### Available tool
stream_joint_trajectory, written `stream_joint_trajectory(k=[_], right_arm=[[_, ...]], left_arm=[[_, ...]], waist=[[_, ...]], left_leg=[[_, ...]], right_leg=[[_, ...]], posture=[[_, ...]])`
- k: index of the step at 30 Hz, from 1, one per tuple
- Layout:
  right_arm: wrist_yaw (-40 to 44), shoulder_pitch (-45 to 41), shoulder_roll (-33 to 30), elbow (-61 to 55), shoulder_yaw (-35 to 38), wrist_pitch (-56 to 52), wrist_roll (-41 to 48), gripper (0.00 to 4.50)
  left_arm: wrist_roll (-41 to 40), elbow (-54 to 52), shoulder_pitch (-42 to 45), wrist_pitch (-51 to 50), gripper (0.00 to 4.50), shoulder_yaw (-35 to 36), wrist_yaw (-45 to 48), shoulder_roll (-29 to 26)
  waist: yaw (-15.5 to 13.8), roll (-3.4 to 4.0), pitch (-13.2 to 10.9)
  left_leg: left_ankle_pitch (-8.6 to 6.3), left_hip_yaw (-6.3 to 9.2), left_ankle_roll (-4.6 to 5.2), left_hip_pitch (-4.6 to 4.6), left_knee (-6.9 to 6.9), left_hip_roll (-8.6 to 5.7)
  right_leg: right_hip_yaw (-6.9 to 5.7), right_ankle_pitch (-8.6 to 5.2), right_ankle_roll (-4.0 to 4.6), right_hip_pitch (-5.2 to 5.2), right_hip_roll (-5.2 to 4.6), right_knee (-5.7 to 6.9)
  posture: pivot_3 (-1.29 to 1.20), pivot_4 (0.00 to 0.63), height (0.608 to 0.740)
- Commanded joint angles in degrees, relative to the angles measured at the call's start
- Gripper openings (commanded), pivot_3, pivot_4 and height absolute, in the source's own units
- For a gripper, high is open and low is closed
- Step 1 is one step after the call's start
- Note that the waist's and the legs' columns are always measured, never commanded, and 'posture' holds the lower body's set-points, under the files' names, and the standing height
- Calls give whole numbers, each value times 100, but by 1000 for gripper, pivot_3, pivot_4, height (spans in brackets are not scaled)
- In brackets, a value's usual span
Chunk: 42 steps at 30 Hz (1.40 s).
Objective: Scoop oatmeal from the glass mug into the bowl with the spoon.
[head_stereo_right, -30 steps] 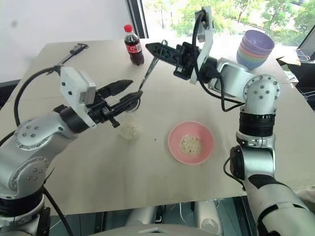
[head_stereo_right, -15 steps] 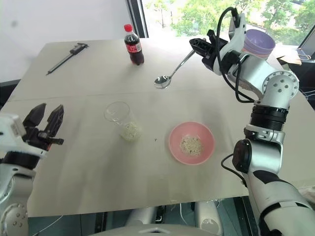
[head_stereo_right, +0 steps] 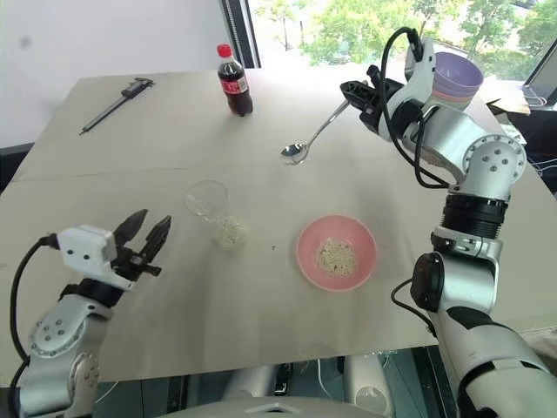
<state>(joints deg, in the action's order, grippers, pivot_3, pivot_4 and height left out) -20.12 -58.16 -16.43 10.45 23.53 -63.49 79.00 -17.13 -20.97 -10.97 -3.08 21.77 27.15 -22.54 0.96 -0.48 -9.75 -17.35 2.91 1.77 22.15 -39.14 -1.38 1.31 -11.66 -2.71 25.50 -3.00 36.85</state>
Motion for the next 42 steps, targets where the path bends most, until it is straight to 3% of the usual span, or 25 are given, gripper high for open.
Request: stream_joint_trajectory(k=[1,10,21,42], right_arm=[[-68,25,-20,-386,114,117,175,0],[-222,71,-30,-505,123,244,246,0],[-312,147,-38,-626,104,323,351,0],[-417,170,-14,-750,31,506,418,0]], left_arm=[[129,331,341,325,2023,-90,44,-136],[201,1372,1188,705,2023,-478,390,-293],[94,1231,934,807,2023,-409,552,-390],[270,2796,2129,1295,2023,-975,1265,-602]], waist=[[-1,0,0],[18,1,1],[11,1,0],[19,1,0]], left_leg=[[0,2,0,0,-1,0],[2,-7,-3,1,-2,-1],[0,-4,0,5,-1,2],[1,-6,-1,5,-1,0]], right_leg=[[-2,0,0,-2,0,0],[8,0,-1,4,0,0],[7,0,-1,8,-2,0],[8,0,-1,12,1,5]], posture=[[0,150,740],[0,150,740],[0,150,740],[0,150,740]])
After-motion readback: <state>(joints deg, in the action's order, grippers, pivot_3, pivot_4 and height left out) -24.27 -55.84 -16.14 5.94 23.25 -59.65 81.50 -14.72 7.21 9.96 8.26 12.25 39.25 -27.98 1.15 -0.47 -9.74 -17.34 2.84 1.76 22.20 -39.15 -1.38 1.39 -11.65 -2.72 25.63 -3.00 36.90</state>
